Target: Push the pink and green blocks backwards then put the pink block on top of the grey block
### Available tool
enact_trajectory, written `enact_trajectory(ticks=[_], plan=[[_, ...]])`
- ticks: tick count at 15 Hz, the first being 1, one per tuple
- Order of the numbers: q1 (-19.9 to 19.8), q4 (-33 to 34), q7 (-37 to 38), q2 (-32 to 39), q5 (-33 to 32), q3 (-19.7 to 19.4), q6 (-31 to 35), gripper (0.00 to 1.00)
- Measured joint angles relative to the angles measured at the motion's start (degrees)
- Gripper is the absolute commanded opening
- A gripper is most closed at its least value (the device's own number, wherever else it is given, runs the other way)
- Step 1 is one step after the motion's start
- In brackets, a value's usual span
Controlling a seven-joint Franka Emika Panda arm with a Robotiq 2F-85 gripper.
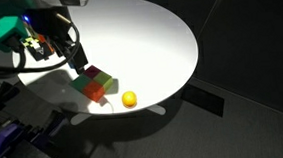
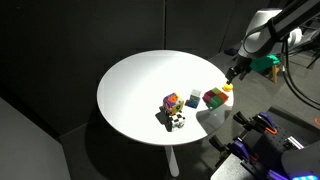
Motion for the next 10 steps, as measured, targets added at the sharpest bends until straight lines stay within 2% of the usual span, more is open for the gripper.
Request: enact_trajectory(ticks=[6, 10], plan=[[-0.11, 0.00, -0.01, 4.84, -6.23, -1.07, 3.04, 1.00], [-0.58, 0.00, -0.66, 7.52, -7.25, -1.79, 4.98, 1.00]])
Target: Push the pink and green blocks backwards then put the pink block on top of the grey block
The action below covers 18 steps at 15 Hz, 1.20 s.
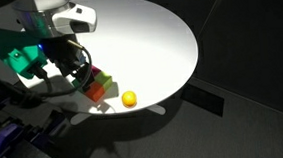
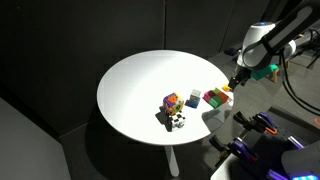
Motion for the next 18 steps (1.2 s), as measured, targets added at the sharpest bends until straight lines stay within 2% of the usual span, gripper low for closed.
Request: enact_trajectory(ticks=[10, 18], plan=[[-2.88, 0.12, -6.33, 7.66, 1.41, 1.82, 7.07, 1.00], [-3.13, 0.26, -7.47, 8.12, 1.41, 2.53, 7.30, 1.00]])
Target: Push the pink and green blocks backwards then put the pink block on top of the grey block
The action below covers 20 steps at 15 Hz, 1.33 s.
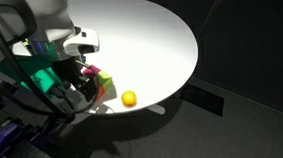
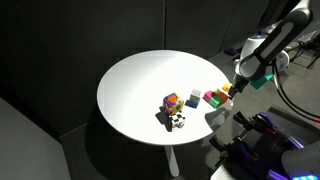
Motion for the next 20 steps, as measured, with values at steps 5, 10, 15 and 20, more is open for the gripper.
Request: enact_trajectory(ticks=[5, 10, 15, 20], plan=[[0.06, -0.01, 0.00, 0.59, 0.00, 0.31, 0.00, 1.00], [0.06, 0.11, 0.00, 1.76, 0.00, 1.12, 0.07, 1.00], [0.06, 0.70, 0.00, 3.23, 0.00, 1.27, 0.33, 1.00], [0.06, 1.39, 0.00, 4.98, 0.00, 1.33, 1.18, 1.00]])
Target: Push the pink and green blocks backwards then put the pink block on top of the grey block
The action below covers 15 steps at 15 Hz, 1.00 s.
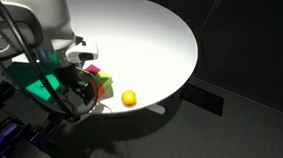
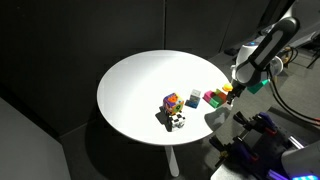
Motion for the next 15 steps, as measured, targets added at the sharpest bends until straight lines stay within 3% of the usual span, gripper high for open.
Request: enact_trajectory(ticks=[15], plan=[[0.04, 4.86, 0.00, 6.19, 0.00, 1.39, 0.94, 1.00]])
